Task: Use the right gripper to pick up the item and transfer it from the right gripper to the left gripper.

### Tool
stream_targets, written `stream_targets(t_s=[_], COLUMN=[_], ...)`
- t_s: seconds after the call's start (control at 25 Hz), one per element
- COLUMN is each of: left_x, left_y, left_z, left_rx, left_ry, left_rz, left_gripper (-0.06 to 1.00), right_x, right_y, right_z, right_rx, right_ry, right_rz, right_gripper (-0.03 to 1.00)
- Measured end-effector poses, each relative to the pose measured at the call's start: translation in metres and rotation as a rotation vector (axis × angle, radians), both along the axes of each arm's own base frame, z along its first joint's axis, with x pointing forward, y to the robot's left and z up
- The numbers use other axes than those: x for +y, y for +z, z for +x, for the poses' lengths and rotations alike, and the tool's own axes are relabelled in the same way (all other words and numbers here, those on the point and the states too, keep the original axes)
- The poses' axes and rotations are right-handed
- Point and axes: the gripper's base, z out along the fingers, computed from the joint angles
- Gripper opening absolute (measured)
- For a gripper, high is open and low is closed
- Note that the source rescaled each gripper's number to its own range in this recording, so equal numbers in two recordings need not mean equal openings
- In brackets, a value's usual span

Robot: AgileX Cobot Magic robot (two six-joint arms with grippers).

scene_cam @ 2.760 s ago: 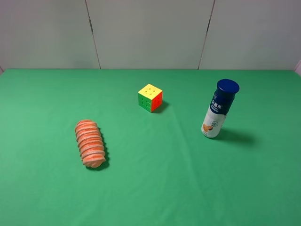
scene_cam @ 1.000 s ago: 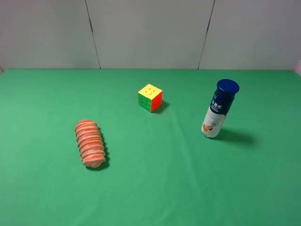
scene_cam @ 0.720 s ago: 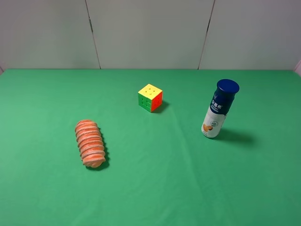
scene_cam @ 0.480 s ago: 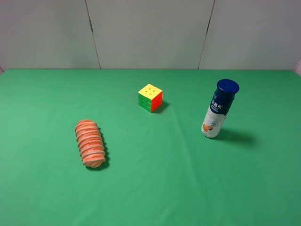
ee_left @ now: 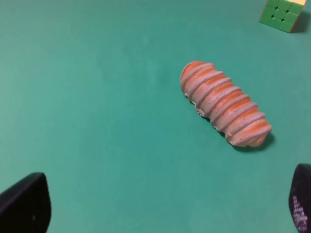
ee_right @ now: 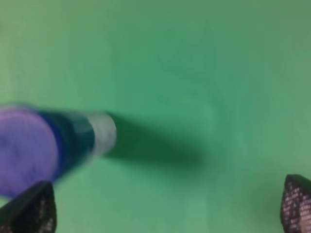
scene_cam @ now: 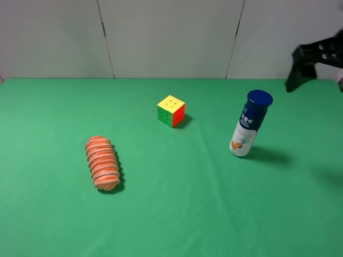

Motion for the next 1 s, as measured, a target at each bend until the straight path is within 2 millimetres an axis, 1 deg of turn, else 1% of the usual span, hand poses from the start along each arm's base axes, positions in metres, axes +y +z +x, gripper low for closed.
stream_targets(t_s=[0.12,0.2,0.4,0.64,0.88,1.0], left_x=[0.000,0.000,0.000,0.000,0.000,0.000], left_y=[0.000,0.000,0.000,0.000,0.000,0.000], left_z=[0.000,0.000,0.000,0.000,0.000,0.000], left_rx=[0.000,0.000,0.000,0.000,0.000,0.000], left_ry=[0.000,0.000,0.000,0.000,0.000,0.000], left_rz=[0.000,0.000,0.000,0.000,0.000,0.000], left_gripper=[1.00,1.00,1.00,1.00,1.00,1.00], right_x=[0.015,0.023,0.033,0.040,0.041,0.044], right_y=[-0.008,-0.013,-0.030,-0.054,-0.056,-0.056], right_z=[0.025,0.037,0.053,0.063,0.064,0.062], right_rx=[0.027,0.037,0.093,0.172,0.169,0.190], right_ry=[0.034,0.048,0.040,0.036,0.034,0.025], right_rz=[-0.005,-0.003,0.048,0.083,0.096,0.136], right_gripper=[1.00,1.00,1.00,1.00,1.00,1.00])
